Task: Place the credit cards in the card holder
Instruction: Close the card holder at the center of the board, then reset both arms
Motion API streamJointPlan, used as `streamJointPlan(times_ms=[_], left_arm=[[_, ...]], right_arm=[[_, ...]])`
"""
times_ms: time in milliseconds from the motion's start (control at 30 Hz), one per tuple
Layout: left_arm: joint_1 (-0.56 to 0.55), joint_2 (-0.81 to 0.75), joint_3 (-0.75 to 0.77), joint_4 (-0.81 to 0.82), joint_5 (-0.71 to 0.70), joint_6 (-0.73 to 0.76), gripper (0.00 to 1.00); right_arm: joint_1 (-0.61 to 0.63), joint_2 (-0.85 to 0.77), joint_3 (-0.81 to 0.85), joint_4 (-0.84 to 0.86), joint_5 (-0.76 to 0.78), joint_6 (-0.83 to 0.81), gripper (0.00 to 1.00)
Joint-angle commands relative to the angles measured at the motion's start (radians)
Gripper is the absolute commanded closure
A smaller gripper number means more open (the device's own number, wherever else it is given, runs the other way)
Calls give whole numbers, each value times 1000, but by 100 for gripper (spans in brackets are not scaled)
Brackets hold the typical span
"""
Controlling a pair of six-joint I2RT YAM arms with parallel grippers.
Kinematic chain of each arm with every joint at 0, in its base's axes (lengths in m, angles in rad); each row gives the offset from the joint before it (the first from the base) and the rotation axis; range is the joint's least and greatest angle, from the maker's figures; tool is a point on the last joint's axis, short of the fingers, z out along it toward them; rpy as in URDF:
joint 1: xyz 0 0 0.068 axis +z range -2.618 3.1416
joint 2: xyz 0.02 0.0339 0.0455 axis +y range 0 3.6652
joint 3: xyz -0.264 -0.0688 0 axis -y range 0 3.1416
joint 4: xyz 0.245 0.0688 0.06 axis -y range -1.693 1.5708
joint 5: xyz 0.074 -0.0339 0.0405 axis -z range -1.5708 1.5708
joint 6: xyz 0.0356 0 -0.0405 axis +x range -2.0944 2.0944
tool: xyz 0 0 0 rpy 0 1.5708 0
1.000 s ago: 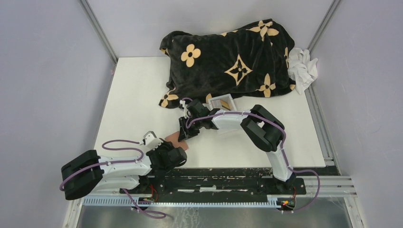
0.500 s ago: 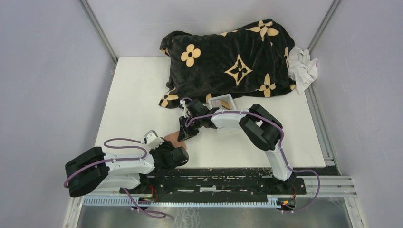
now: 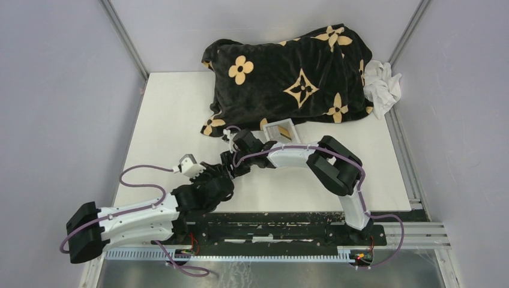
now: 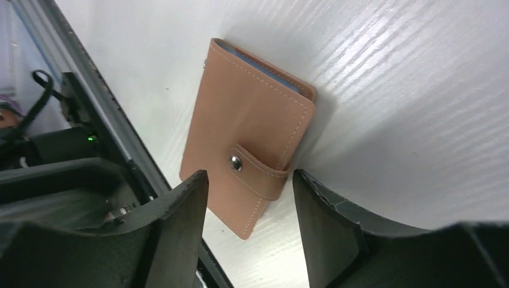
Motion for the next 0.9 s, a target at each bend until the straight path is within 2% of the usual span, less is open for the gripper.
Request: streamJointPlan(times_ms=[0,100,200,333,367,400,433,633,767,867], left_arm=[[-4,-75,127,-1,-123,282,71],[-4,-102,177,27,-147,432,62],[-5,-124,205,161,-143,636,52],[-2,-81,286,243,-160,823,41],[-3,-66,306,249,-177,852,32],[-4,-53,325,261,-196,883,9],[-3,-43,338,285,-206,919,0],[34,-44,272,598,-184,1193,1],[194,-17,236,620,-45,1161,3],[310,27,188,719,53,1195,3]], right_arm=[[0,-47,16,-156,204,-141,37],[1,-121,38,-187,340,-226,30],[0,-183,87,-239,481,-332,20],[-1,-277,117,-268,683,-423,12],[-2,-304,116,-265,728,-438,5],[-3,-327,112,-261,770,-452,3],[-6,-349,112,-262,809,-462,1],[-59,-442,58,-250,1003,-454,0],[-127,-523,-50,-196,1114,-411,0],[-207,-604,-169,-135,1141,-392,0]])
